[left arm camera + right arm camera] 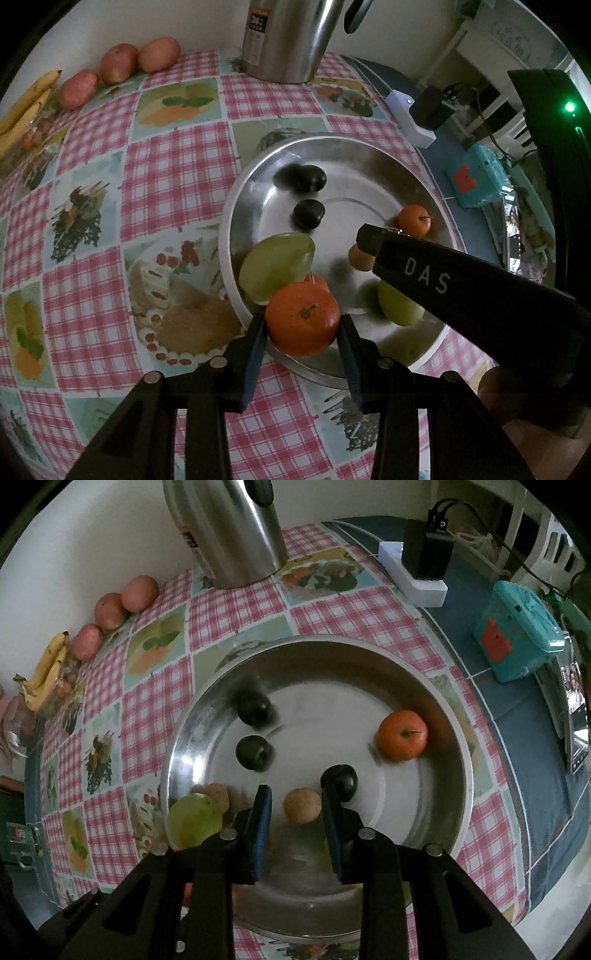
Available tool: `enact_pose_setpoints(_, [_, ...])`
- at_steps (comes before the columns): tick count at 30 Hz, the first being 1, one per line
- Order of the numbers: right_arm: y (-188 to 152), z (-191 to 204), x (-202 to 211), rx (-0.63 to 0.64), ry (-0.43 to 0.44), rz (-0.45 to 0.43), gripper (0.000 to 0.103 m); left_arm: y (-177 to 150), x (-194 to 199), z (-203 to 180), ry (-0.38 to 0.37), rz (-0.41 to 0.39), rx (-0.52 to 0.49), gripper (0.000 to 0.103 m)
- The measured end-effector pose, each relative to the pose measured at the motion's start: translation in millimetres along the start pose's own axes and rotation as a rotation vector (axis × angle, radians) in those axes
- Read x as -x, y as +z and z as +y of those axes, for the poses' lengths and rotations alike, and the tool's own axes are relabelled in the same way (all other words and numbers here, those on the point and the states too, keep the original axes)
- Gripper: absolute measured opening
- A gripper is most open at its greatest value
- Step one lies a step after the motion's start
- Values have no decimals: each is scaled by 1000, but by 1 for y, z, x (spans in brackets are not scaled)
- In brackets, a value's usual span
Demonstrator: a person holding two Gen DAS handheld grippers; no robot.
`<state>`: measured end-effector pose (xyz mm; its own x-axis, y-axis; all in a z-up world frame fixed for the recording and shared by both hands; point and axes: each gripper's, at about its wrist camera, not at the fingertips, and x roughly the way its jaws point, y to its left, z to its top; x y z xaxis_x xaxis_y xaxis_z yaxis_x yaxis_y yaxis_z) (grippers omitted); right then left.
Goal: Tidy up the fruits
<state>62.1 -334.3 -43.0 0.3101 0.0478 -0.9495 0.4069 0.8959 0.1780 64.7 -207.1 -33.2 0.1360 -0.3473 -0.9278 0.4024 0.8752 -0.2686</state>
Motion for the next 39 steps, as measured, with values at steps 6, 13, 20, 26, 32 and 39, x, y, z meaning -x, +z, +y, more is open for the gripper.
enact_pose_setpoints(6, [1,-1,3,-8,-3,-13,29,1,2,1,-12,-8,3,55])
enact_pose_setpoints(13, [1,-1,7,-12,-6,-30,29,3,8,7,-11,-28,13,56])
enact_pose_setpoints(20, [1,0,7,-6,-12,-32,29,6,11,37,46,-38,111,60])
enact_pose_setpoints(26, [1,5,7,16,-20,-29,29,9,19,79,138,-64,235,72])
enact_pose_setpoints(32, [-1,21,9,66,-24,-34,29,10,28,118,264,-95,320,88])
enact_pose_setpoints(39, [-6,51,11,163,-21,-44,57,6,36,140,339,-110,360,97])
